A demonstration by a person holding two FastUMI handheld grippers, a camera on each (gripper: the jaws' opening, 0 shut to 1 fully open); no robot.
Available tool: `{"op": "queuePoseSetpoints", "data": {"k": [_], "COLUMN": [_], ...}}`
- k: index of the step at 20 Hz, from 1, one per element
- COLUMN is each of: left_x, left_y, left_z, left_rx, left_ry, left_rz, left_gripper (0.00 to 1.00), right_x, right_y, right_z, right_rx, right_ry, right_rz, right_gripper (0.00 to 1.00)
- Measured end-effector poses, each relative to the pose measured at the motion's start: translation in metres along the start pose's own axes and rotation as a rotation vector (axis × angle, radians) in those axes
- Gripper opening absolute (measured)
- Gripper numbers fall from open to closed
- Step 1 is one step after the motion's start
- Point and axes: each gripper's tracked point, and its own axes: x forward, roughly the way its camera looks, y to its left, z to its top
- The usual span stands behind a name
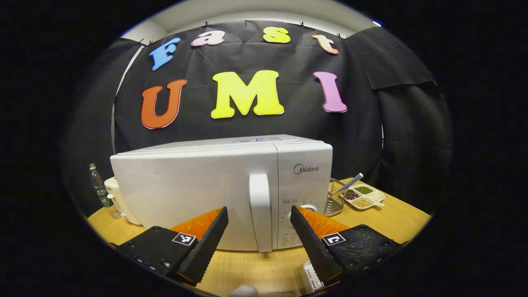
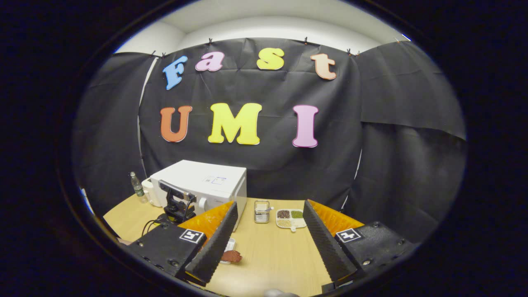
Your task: Open the microwave oven with the left hand, put the food in, and close the microwave oven.
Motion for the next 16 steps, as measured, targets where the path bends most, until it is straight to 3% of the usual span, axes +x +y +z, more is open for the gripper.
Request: {"op": "queuePoseSetpoints", "data": {"k": [1, 2, 3, 4, 7, 8, 9, 16], "left_x": [0.004, 0.005, 0.008, 0.010, 0.012, 0.014, 0.015, 0.011], "left_y": [0.001, 0.003, 0.001, 0.001, -0.004, -0.004, -0.002, -0.003], "left_z": [0.001, -0.001, -0.004, -0.005, -0.007, -0.007, -0.007, -0.006], "left_rx": [0.000, -0.001, -0.004, -0.008, -0.028, -0.023, -0.015, -0.051], "left_ry": [-0.007, -0.003, 0.008, 0.007, 0.015, 0.014, 0.020, 0.026], "left_rz": [0.003, 0.005, -0.003, -0.011, -0.032, -0.026, -0.013, -0.043], "left_gripper": [0.95, 0.78, 0.84, 0.80, 0.41, 0.43, 0.28, 0.11], "right_x": [0.003, 0.005, 0.007, 0.009, 0.013, 0.014, 0.013, 0.009], "right_y": [-0.001, -0.002, -0.003, -0.002, 0.002, 0.003, 0.004, 0.014], "right_z": [-0.002, -0.003, -0.004, -0.003, -0.005, -0.005, -0.005, -0.001], "right_rx": [0.002, 0.002, 0.004, 0.007, 0.004, 0.004, 0.000, -0.012], "right_ry": [0.005, 0.010, 0.010, 0.012, 0.016, 0.017, 0.018, -0.002], "right_rz": [0.003, 0.001, 0.002, 0.006, 0.017, 0.020, 0.023, 0.042], "right_gripper": [1.00, 1.00, 0.92, 1.00, 1.00, 1.00, 1.00, 1.00]}}
